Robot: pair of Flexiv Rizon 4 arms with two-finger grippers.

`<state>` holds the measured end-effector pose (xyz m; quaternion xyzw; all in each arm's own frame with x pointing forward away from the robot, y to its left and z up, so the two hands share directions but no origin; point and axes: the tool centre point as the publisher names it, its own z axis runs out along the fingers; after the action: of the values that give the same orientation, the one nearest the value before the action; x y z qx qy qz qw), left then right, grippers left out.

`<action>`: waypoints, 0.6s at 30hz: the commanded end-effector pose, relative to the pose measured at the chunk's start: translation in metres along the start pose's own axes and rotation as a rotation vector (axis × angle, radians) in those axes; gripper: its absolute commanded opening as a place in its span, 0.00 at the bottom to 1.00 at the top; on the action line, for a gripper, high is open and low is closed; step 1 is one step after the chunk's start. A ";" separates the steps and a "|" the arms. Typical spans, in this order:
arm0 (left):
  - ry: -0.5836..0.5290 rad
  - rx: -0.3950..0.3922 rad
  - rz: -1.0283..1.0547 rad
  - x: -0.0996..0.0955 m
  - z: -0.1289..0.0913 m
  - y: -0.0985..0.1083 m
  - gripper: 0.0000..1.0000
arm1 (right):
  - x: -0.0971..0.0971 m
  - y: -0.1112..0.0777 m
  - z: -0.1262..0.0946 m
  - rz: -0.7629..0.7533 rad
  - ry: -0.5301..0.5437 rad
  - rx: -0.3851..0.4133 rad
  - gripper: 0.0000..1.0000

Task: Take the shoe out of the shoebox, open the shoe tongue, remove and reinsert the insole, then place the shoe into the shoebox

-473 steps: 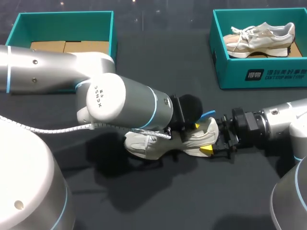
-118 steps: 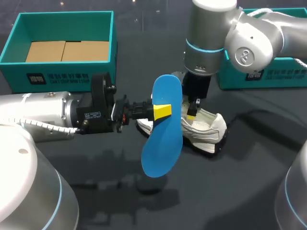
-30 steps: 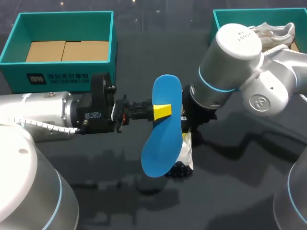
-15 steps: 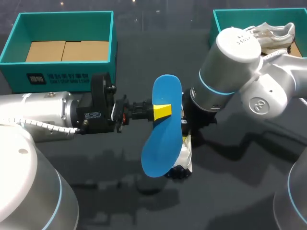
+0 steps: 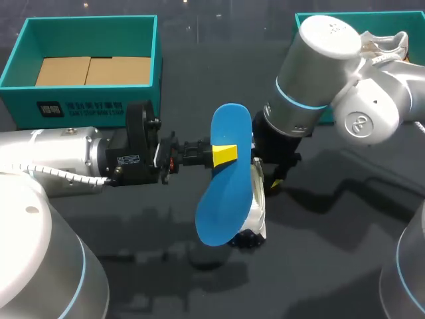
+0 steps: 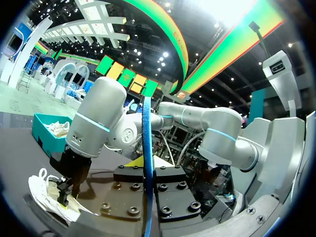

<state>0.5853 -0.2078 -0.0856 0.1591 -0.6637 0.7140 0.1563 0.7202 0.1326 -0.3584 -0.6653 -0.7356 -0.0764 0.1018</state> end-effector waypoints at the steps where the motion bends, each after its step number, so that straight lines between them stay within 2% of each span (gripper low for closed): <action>1: -0.003 0.003 0.000 0.001 0.001 0.002 0.00 | -0.013 -0.005 -0.025 0.007 0.029 0.007 1.00; 4: -0.003 0.003 0.000 0.001 0.001 0.002 0.00 | -0.017 -0.003 -0.035 0.032 0.094 0.060 1.00; 6: -0.003 0.003 0.000 0.001 0.001 0.002 0.00 | -0.025 0.002 -0.042 0.061 0.167 0.162 1.00; 18: -0.003 0.003 0.000 0.001 0.001 0.002 0.00 | -0.025 0.002 -0.042 0.061 0.167 0.162 1.00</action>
<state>0.5853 -0.2078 -0.0856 0.1590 -0.6637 0.7140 0.1563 0.7273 0.0967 -0.3232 -0.6675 -0.7082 -0.0681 0.2197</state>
